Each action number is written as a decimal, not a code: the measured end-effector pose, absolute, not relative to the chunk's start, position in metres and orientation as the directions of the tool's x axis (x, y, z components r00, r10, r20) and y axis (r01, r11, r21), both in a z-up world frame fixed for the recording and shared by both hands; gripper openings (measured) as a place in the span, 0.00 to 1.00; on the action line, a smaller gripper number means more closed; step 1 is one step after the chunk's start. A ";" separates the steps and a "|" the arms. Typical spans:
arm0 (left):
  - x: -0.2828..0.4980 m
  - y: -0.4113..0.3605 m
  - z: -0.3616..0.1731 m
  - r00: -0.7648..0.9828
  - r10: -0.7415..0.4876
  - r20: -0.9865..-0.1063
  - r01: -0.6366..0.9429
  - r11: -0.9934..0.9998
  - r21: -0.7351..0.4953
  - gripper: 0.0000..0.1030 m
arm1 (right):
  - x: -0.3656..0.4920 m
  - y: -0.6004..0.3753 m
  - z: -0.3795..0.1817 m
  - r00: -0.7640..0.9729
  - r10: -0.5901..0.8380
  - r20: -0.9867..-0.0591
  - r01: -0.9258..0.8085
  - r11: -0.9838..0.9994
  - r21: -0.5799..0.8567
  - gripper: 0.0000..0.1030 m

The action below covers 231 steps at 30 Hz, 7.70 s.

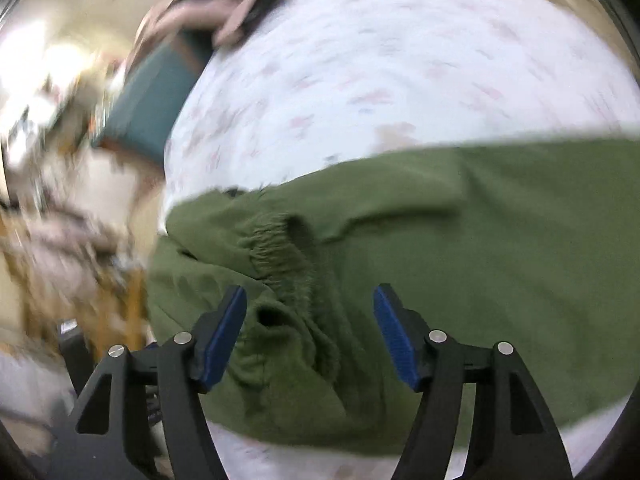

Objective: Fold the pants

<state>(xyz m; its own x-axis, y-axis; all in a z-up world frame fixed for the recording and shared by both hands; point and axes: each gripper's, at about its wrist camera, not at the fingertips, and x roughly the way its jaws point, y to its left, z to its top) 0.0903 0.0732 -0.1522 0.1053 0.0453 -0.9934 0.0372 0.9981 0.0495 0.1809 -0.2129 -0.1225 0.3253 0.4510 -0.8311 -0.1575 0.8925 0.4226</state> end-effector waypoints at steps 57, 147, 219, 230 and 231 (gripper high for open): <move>0.101 0.059 -0.120 0.273 0.018 -0.962 -0.025 1.000 0.011 0.79 | 0.166 -0.185 -0.135 0.305 0.307 -0.902 -0.267 0.936 0.228 0.46; 0.198 -0.127 -0.087 0.263 -0.116 -0.958 0.162 0.984 -0.075 0.79 | 0.048 -0.466 -0.207 0.535 0.531 -0.658 0.437 0.493 0.753 0.62; 0.232 0.150 -0.141 0.126 -0.191 -0.973 0.070 0.980 -0.184 0.08 | 0.036 -0.029 -0.122 0.135 0.637 -0.759 -0.590 0.667 0.455 0.23; 0.214 0.194 -0.100 0.212 -0.268 -0.940 -0.126 0.946 -0.298 0.76 | 0.057 -0.215 -0.106 0.432 0.620 -0.655 -0.153 0.766 0.625 0.81; 0.212 0.195 -0.094 0.242 -0.299 -0.923 -0.137 0.931 -0.337 0.76 | 0.060 -0.227 -0.118 0.432 0.620 -0.655 -0.088 0.752 0.654 0.84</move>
<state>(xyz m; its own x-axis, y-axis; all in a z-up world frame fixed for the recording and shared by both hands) 0.2121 0.1949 -0.0943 0.2415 -0.2988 -0.9233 -0.1366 0.9315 -0.3372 0.0597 -0.2270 -0.1184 0.4319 0.6200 -0.6550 -0.0880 0.7518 0.6535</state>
